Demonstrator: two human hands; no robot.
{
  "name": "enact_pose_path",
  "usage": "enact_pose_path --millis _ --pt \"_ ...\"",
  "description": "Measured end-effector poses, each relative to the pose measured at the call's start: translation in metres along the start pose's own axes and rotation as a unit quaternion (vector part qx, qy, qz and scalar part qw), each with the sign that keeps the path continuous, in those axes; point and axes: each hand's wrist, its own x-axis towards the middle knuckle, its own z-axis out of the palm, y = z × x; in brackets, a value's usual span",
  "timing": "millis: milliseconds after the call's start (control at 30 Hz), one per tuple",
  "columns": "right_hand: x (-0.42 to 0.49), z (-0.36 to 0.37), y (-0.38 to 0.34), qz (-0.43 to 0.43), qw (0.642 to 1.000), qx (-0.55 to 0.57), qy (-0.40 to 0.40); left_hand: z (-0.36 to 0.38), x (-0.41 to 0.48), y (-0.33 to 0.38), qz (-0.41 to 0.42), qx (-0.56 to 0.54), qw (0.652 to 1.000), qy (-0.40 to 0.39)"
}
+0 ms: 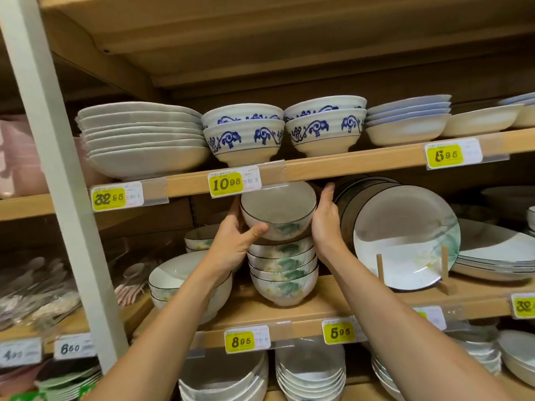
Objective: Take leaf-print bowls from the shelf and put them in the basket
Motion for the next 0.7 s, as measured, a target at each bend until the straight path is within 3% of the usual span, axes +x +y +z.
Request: enact_pose_path --millis 133,333,700 --pt "0.01 0.0 0.015 0.034 0.997 -0.073 -0.021 -0.001 0.006 -0.026 -0.019 0.027 0.999 0.03" --pt "0.011 0.0 0.032 0.084 0.992 -0.092 -0.034 0.008 0.003 -0.056 -0.091 -0.007 0.995 0.043" --pt "0.021 0.005 0.044 0.12 0.984 -0.114 0.067 0.019 -0.003 -0.062 -0.133 -0.046 0.988 0.061"
